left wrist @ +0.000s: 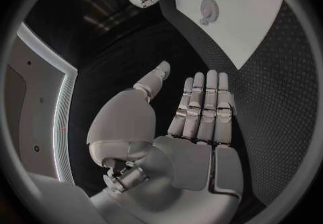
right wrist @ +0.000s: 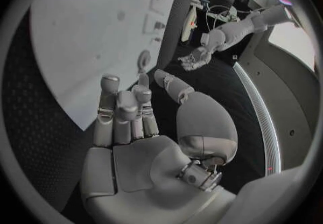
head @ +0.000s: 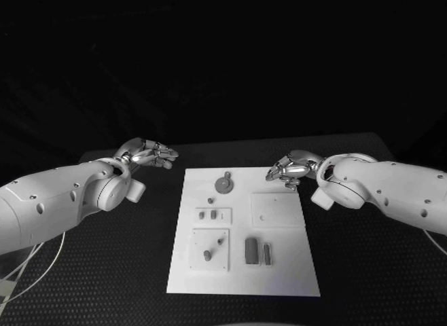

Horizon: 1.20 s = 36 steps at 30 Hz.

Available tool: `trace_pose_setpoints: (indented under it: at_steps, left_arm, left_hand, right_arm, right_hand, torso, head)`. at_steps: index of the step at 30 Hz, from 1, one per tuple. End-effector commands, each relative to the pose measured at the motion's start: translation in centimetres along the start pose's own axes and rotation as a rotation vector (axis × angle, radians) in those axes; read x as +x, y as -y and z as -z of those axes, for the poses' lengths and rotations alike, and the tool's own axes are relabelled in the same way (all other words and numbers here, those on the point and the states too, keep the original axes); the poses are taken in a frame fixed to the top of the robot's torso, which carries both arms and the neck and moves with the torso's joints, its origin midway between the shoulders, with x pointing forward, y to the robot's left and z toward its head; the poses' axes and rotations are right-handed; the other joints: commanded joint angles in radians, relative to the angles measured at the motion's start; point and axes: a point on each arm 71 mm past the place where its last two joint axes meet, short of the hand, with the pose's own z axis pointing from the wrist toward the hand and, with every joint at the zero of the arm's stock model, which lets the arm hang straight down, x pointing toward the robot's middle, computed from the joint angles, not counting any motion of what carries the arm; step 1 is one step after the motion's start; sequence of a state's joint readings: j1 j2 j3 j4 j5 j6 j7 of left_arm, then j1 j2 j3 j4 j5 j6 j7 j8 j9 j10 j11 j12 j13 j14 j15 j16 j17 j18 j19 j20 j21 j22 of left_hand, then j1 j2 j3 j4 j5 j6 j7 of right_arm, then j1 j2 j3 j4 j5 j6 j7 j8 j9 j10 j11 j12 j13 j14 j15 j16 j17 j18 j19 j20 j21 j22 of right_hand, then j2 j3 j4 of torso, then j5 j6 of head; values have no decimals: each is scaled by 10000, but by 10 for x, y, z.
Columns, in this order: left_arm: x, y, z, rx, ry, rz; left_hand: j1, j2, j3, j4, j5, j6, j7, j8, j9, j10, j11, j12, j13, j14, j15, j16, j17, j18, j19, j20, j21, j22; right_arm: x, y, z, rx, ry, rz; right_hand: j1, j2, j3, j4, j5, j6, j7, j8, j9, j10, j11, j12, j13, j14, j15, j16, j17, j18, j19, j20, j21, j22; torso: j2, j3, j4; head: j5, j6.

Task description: Assemble the parts on the task board

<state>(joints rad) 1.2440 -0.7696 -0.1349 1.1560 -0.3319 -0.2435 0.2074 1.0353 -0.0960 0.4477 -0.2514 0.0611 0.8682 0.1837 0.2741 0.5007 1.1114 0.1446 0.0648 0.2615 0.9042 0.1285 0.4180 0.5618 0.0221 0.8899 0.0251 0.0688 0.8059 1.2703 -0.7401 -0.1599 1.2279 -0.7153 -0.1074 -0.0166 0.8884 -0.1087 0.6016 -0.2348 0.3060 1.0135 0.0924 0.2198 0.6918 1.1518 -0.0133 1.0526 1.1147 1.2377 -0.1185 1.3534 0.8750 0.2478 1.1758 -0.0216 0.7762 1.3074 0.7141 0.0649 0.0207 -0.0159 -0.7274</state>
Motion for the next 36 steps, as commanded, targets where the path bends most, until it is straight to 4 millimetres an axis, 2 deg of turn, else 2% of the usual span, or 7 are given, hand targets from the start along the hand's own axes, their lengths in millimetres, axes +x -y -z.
trace_pose_setpoints:
  at_steps: [1,16,27,28,31,32,36]
  left_arm:
    - [-8,7,-7,136,341,569]
    - [-18,17,-29,525,426,1980]
    - [-18,17,-32,598,328,2014]
    - [-20,14,-32,308,670,1682]
    - [-16,14,-31,347,707,1741]
    - [-14,13,-31,369,728,1774]
    - [1,11,-25,518,887,2012]
  left_hand:
    - [-90,15,13,57,-46,-65,-32,43,-19,7,-26,62,-10,22,-14,-88,12,105,20,40,22,-18]
    - [-376,127,-99,84,-43,-902,-204,-332,-256,-1417,82,-27,-680,-1416,224,-1233,-394,-197,-1073,272,-76,-431]
    - [-691,164,-265,114,-58,-1461,-435,-507,-293,-2306,-48,-5,-1177,-2068,378,-1670,-660,-221,-1665,473,-33,-819]
    - [-10353,960,-4477,2514,-611,-8682,-1837,-2741,-5007,-11114,-1446,-648,-2615,-9042,-1285,-4180,-5618,-221,-8899,-251,-688,-8059]
    - [-10353,960,-4477,2514,-611,-8682,-1837,-2741,-5007,-11114,-1446,-648,-2615,-9042,-1285,-4180,-5618,-221,-8899,-251,-688,-8059]
    - [-10353,960,-4477,2514,-611,-8682,-1837,-2741,-5007,-11114,-1446,-648,-2615,-9042,-1285,-4180,-5618,-221,-8899,-251,-688,-8059]
    - [-10353,960,-4477,2514,-611,-8682,-1837,-2741,-5007,-11114,-1446,-648,-2615,-9042,-1285,-4180,-5618,-221,-8899,-251,-688,-8059]
  right_arm:
    - [-30,-2,-14,-1528,1613,-1759]
    - [-38,8,-48,-2455,2621,-4441]
    - [-36,12,-47,-2464,2703,-4753]
    - [-38,11,-47,-2188,2765,-4414]
    - [-36,10,-46,-2230,2817,-4473]
    - [-35,9,-45,-2253,2847,-4507]
    - [-27,6,-42,-2406,3061,-4753]
  right_hand:
    - [-56,231,17,-231,24,-330,159,-108,9,-408,94,-530,-388,-455,82,-540,-225,81,-472,224,-418,-11]
    - [-190,810,303,-455,17,-2224,946,-801,-515,-3153,1797,-7216,-6767,-5718,3156,-8285,-3796,-1435,-6692,1925,-4771,-1428]
    - [-281,834,-97,-268,24,-2536,980,-652,-963,-2581,1820,-8456,-8685,-5782,3148,-9493,-4756,-1410,-6919,2119,-5519,-1629]
    - [-8884,1087,-6016,2348,-3060,-10135,-924,-2198,-6918,-11518,133,-10526,-11147,-12377,1185,-13534,-8750,-2478,-11758,216,-7762,-5074]
    - [-8884,1087,-6016,2348,-3060,-10135,-924,-2198,-6918,-11518,133,-10526,-11147,-12377,1185,-13534,-8750,-2478,-11758,216,-7762,-5853]
    - [-8884,1087,-6016,2348,-3060,-10135,-924,-2198,-6918,-11518,133,-10526,-11147,-12377,1185,-13534,-8750,-2478,-11758,216,-7762,-13074]
    - [-8884,1087,-6016,2348,-3060,-10135,-924,-2198,-6918,-11518,133,-10526,-11147,-12377,1185,-13534,-8750,-2478,-11758,216,-7762,-13074]
  torso:
    - [-157,-135,-11]
    - [-544,-359,-31]
    - [-611,-329,-48]
    - [-592,-346,-57]
    - [-669,-368,-67]
    - [-713,-380,-73]
    - [-1031,-467,-116]
  head:
    - [-26,786]
    - [81,2122]
    - [87,2141]
    - [111,2156]
    - [115,2094]
    - [117,2059]
    - [130,1806]
